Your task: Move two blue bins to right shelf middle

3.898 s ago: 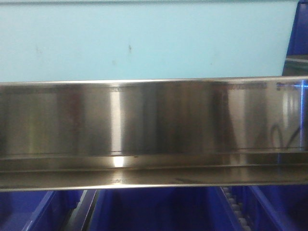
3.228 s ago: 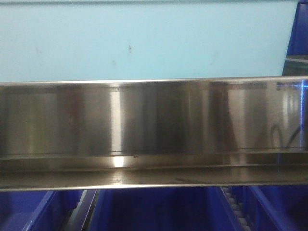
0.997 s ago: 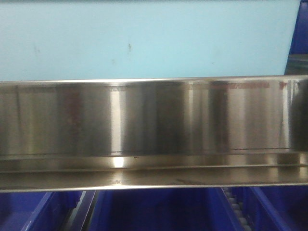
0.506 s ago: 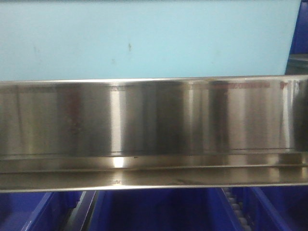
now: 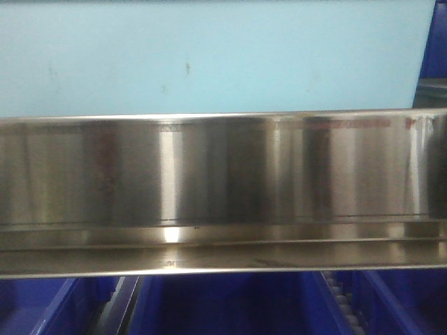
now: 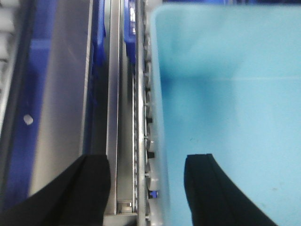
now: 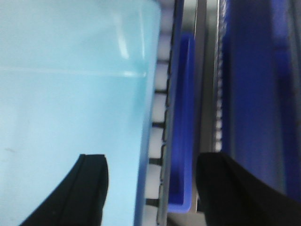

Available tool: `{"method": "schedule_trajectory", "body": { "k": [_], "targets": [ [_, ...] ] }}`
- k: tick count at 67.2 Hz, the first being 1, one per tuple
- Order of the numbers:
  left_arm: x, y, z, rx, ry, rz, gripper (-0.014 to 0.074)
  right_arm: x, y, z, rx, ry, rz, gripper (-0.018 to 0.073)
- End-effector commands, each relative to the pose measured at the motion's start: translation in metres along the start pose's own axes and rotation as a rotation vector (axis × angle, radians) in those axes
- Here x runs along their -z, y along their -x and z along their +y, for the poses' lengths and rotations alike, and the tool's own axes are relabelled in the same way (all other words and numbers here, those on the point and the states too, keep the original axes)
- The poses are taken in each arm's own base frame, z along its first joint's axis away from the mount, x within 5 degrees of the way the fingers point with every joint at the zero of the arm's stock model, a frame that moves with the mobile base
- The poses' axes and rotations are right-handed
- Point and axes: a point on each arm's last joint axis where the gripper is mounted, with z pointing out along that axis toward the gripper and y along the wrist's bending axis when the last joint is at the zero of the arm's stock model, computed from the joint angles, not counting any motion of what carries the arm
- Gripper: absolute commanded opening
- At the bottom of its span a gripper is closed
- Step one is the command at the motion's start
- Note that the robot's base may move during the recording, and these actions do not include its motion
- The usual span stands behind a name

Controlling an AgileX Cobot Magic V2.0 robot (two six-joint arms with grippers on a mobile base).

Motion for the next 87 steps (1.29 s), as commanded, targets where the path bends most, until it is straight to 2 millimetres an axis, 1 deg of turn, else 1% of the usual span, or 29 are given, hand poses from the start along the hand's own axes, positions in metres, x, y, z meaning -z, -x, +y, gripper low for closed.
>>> {"method": "schedule_trajectory", "body": {
  "k": [1, 9, 13, 17, 19, 20, 24, 30, 32, 38, 39, 47, 53, 58, 65, 72, 80, 87],
  "targets": [
    [-0.006, -0.001, -0.004, 0.012, -0.006, 0.037, 0.0283, -0.007, 0.001, 0.001, -0.008, 0.004, 0.028, 0.0307],
    [-0.013, -0.004, -0.005, 0.015, 0.004, 0.088, 0.0283, -0.014, 0.001, 0.001, -0.008, -0.002, 0.047, 0.0300],
    [-0.014, -0.005, -0.005, 0.015, 0.010, 0.100, 0.0277, -0.014, 0.001, 0.001, -0.008, -0.002, 0.047, 0.0248],
    [-0.014, -0.006, -0.005, 0.014, 0.014, 0.108, 0.0250, -0.014, 0.001, 0.001, -0.008, -0.002, 0.047, 0.0177],
    [-0.014, -0.006, -0.005, 0.014, 0.016, 0.112, 0.0234, -0.015, 0.000, 0.001, -0.008, -0.002, 0.050, 0.0116],
    [-0.014, -0.006, -0.004, 0.014, 0.017, 0.114, 0.0221, -0.015, 0.000, 0.001, -0.008, -0.002, 0.050, 0.0103],
    [-0.014, -0.007, -0.005, 0.017, 0.015, 0.120, 0.0167, -0.015, 0.000, 0.001, -0.008, -0.004, 0.054, -0.0004],
    [-0.013, -0.008, -0.005, 0.014, 0.008, 0.129, 0.0050, -0.015, -0.001, 0.001, -0.008, -0.008, 0.070, -0.0165],
    [-0.013, -0.008, -0.005, 0.007, 0.006, 0.130, 0.0023, -0.015, -0.002, 0.000, -0.008, -0.009, 0.073, -0.0166],
    [-0.013, -0.008, -0.006, 0.003, -0.002, 0.135, -0.0100, -0.014, -0.002, 0.000, -0.008, -0.010, 0.079, -0.0166],
    [-0.013, -0.008, -0.006, 0.003, -0.002, 0.135, -0.0110, -0.014, -0.002, 0.000, -0.007, -0.012, 0.078, -0.0166],
    [-0.011, -0.005, -0.006, -0.007, 0.002, 0.102, -0.0111, -0.010, 0.001, -0.001, 0.004, -0.025, 0.059, -0.0167],
    [-0.003, 0.000, -0.005, -0.007, 0.007, 0.068, -0.0111, -0.001, 0.006, -0.001, 0.014, -0.035, 0.030, -0.0167],
    [0.007, 0.004, -0.004, 0.003, -0.004, 0.031, -0.0111, 0.012, 0.012, -0.001, 0.008, -0.043, -0.018, -0.0167],
    [0.029, 0.015, -0.001, 0.008, -0.013, -0.052, -0.0111, 0.036, 0.021, 0.000, 0.007, -0.051, -0.106, -0.0167],
    [0.053, 0.025, 0.003, 0.027, -0.008, -0.144, -0.0111, 0.061, 0.026, 0.003, 0.021, -0.074, -0.196, -0.0167],
    [0.078, 0.036, 0.007, 0.029, -0.003, -0.241, -0.0111, 0.087, 0.031, 0.007, 0.067, -0.089, -0.343, -0.0167],
    [0.098, 0.044, 0.009, 0.038, -0.022, -0.327, -0.0111, 0.108, 0.033, 0.011, 0.079, -0.046, -0.467, -0.0167]
  ]
}}
